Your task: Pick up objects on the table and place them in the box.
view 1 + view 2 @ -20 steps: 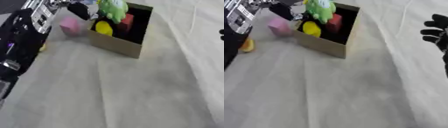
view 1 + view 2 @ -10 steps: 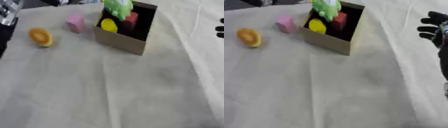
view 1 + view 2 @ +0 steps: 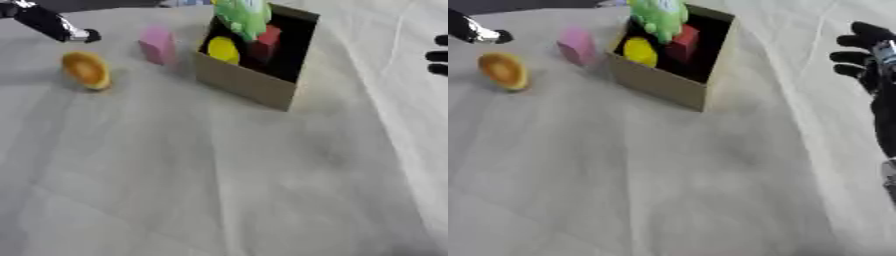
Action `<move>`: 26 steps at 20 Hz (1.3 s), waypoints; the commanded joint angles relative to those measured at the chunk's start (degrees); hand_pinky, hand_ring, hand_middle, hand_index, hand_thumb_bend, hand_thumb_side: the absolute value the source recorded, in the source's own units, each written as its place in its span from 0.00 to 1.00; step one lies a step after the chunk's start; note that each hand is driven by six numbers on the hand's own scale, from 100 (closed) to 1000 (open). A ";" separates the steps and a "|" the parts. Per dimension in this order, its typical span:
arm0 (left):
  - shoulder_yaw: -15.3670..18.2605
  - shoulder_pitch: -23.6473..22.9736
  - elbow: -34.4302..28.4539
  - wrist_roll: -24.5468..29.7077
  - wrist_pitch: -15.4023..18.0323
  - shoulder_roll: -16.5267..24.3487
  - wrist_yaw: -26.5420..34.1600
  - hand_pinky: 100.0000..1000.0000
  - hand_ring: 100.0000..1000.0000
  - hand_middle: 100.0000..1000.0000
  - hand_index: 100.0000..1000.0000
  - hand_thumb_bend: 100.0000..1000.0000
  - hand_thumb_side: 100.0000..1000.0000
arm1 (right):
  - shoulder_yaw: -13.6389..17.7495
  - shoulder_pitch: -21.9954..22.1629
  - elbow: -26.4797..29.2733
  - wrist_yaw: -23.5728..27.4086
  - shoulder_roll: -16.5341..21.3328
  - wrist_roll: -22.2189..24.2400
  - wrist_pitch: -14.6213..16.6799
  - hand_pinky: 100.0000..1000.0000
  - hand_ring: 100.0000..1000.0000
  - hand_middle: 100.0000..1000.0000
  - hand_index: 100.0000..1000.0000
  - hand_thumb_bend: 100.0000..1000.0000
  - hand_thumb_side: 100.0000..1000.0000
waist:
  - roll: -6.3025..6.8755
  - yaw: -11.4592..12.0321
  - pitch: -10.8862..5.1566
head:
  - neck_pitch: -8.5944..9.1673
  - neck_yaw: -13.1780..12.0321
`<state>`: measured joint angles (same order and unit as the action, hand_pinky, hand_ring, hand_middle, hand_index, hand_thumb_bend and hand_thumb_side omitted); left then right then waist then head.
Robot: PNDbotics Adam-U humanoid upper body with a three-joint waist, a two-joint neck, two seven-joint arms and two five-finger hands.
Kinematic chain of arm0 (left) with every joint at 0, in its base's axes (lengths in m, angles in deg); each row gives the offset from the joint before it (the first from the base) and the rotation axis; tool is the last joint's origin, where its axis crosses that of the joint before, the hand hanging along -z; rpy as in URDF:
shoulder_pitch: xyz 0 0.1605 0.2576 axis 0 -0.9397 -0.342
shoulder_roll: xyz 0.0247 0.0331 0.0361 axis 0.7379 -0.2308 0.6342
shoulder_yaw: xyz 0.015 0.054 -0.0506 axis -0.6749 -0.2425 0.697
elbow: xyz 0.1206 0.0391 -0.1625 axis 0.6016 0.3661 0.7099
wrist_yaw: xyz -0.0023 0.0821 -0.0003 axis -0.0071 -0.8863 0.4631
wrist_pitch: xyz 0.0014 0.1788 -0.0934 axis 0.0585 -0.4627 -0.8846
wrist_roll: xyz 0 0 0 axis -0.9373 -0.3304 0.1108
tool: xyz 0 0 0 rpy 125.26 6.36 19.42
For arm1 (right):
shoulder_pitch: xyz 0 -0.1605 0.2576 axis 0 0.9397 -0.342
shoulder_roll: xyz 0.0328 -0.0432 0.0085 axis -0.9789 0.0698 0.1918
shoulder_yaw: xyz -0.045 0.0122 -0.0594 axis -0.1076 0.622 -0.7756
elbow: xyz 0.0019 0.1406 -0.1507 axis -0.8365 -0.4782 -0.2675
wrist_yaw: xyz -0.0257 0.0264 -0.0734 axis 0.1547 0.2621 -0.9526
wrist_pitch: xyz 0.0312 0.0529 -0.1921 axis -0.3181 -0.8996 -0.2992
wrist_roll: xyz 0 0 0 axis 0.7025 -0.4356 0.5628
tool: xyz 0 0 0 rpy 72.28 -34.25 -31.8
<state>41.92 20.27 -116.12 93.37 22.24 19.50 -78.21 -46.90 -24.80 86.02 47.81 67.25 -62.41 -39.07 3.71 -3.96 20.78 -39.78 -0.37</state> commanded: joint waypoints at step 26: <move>0.57 -0.73 5.01 7.76 1.21 1.37 -3.52 0.87 0.85 0.79 0.85 0.35 0.04 | 0.48 0.02 0.85 -0.21 0.51 -0.55 0.09 0.78 0.74 0.74 0.82 0.00 0.93 | -0.67 -0.37 -0.09 | 0.89 -1.09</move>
<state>41.74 18.58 -110.99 101.35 23.34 19.78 -81.51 -46.91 -24.34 86.02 47.80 67.10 -62.91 -39.10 3.27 -4.30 21.82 -39.66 -1.22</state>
